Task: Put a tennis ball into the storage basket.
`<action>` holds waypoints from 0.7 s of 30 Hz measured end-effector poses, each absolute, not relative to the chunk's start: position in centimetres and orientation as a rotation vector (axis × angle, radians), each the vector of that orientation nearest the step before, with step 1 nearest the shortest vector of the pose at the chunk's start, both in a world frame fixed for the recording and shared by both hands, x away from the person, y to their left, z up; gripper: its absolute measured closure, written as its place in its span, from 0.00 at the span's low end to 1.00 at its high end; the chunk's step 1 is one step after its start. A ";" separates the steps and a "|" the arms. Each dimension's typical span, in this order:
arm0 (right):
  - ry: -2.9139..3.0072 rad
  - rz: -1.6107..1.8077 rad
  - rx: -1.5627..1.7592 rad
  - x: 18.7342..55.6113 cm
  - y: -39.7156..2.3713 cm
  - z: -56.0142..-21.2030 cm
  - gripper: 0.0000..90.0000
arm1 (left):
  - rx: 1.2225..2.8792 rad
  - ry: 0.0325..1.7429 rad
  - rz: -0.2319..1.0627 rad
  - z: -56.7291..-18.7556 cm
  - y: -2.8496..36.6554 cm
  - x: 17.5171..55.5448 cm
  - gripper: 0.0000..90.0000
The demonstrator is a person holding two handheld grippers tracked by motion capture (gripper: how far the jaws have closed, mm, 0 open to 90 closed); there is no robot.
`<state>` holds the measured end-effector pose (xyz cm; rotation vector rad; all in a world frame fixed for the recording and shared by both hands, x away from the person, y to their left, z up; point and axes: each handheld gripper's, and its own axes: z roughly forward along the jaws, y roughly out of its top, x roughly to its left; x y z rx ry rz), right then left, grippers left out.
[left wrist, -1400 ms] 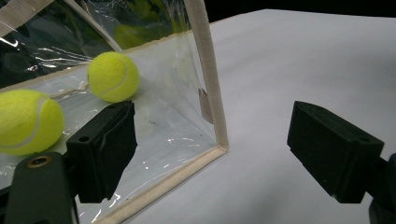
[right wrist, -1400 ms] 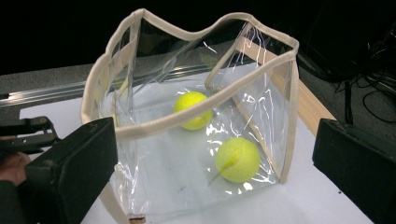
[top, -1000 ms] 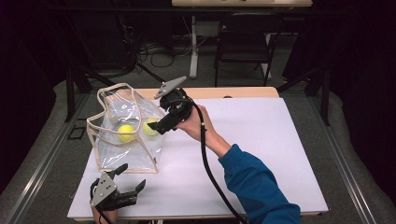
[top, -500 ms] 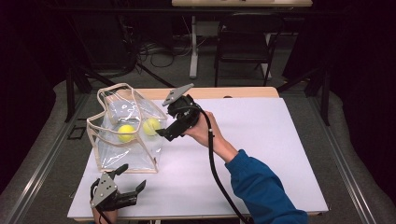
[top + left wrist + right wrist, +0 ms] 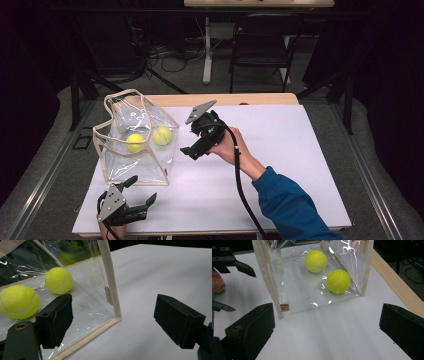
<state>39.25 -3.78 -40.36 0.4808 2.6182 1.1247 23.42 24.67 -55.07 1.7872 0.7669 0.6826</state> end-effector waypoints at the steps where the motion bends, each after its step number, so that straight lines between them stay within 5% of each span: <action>1: 2.621 1.121 0.487 39.2 -3.9 -40.5 0.00 | 1.786 0.768 0.684 -55.1 24.7 23.4 0.18; 21: 2.649 1.064 0.538 38.1 -7.1 -43.2 0.00 | 1.794 0.761 0.677 -55.1 24.7 23.5 0.18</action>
